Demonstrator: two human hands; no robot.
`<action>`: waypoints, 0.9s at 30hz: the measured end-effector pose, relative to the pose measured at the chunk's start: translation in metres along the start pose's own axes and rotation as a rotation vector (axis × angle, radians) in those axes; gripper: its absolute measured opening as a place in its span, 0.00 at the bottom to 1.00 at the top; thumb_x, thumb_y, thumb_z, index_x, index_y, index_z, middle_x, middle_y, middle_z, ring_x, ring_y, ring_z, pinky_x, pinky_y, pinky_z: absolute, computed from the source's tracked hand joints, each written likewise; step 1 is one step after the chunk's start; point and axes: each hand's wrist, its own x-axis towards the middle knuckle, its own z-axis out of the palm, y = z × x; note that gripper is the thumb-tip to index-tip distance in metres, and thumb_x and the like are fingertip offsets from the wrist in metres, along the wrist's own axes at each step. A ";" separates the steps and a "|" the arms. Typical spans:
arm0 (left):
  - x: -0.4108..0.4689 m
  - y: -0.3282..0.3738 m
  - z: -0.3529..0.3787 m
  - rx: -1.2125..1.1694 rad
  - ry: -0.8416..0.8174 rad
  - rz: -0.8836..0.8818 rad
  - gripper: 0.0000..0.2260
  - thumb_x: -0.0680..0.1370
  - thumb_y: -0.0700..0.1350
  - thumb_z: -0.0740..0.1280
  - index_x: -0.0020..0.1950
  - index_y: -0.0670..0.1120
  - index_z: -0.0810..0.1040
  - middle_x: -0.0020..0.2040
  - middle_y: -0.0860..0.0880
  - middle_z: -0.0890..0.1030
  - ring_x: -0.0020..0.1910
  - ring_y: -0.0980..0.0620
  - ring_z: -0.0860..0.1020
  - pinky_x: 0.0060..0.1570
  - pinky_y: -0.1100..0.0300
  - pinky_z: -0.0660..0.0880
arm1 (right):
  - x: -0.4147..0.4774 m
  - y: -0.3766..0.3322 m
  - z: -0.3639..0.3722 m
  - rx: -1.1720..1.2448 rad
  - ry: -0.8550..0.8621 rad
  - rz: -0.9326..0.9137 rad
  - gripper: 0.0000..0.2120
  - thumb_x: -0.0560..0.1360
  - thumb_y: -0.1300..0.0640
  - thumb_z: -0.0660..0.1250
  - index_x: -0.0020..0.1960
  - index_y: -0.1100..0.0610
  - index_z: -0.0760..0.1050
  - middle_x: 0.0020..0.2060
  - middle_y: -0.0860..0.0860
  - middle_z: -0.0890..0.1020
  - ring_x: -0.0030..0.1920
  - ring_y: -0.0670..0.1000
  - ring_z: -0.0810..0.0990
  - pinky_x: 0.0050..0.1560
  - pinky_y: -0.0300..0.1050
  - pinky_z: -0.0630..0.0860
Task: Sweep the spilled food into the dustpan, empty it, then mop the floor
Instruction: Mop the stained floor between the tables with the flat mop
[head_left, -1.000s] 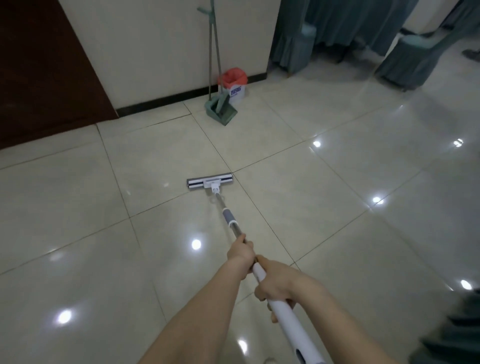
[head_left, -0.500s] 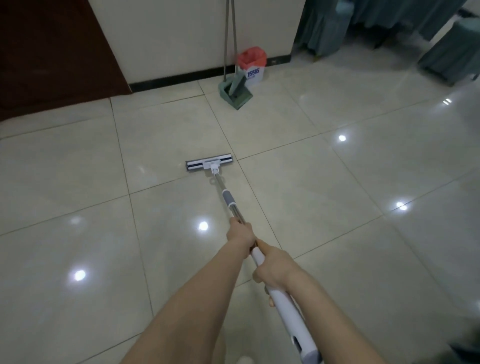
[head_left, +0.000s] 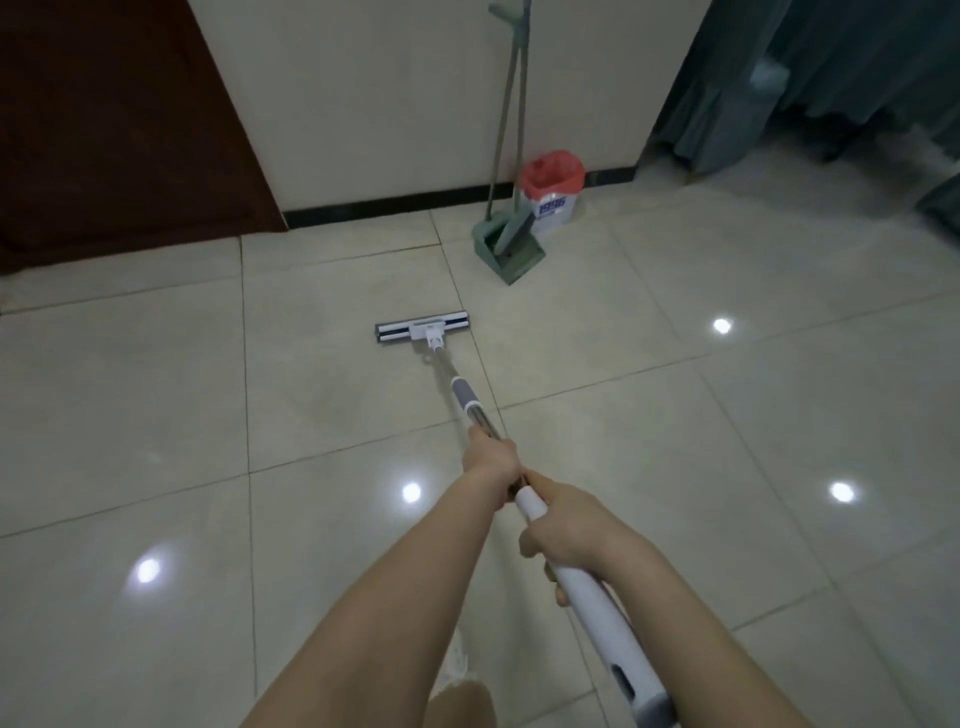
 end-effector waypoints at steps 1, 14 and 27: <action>0.013 0.022 0.000 -0.005 0.000 0.003 0.13 0.80 0.43 0.57 0.65 0.45 0.65 0.52 0.42 0.75 0.46 0.43 0.75 0.35 0.57 0.73 | 0.014 -0.017 -0.014 -0.003 0.002 -0.010 0.31 0.69 0.68 0.65 0.65 0.40 0.71 0.40 0.55 0.79 0.24 0.52 0.76 0.22 0.40 0.74; 0.211 0.243 -0.009 0.020 0.087 0.007 0.16 0.80 0.44 0.58 0.68 0.46 0.65 0.52 0.42 0.75 0.51 0.41 0.76 0.53 0.49 0.77 | 0.225 -0.191 -0.149 -0.141 -0.047 -0.094 0.39 0.69 0.64 0.67 0.74 0.38 0.60 0.51 0.50 0.76 0.42 0.49 0.77 0.31 0.36 0.70; 0.366 0.411 -0.031 0.009 0.132 -0.007 0.16 0.80 0.45 0.59 0.69 0.46 0.65 0.61 0.40 0.76 0.55 0.40 0.76 0.56 0.50 0.75 | 0.389 -0.338 -0.240 -0.094 -0.108 -0.085 0.38 0.70 0.66 0.66 0.74 0.39 0.61 0.56 0.47 0.79 0.40 0.47 0.78 0.32 0.39 0.73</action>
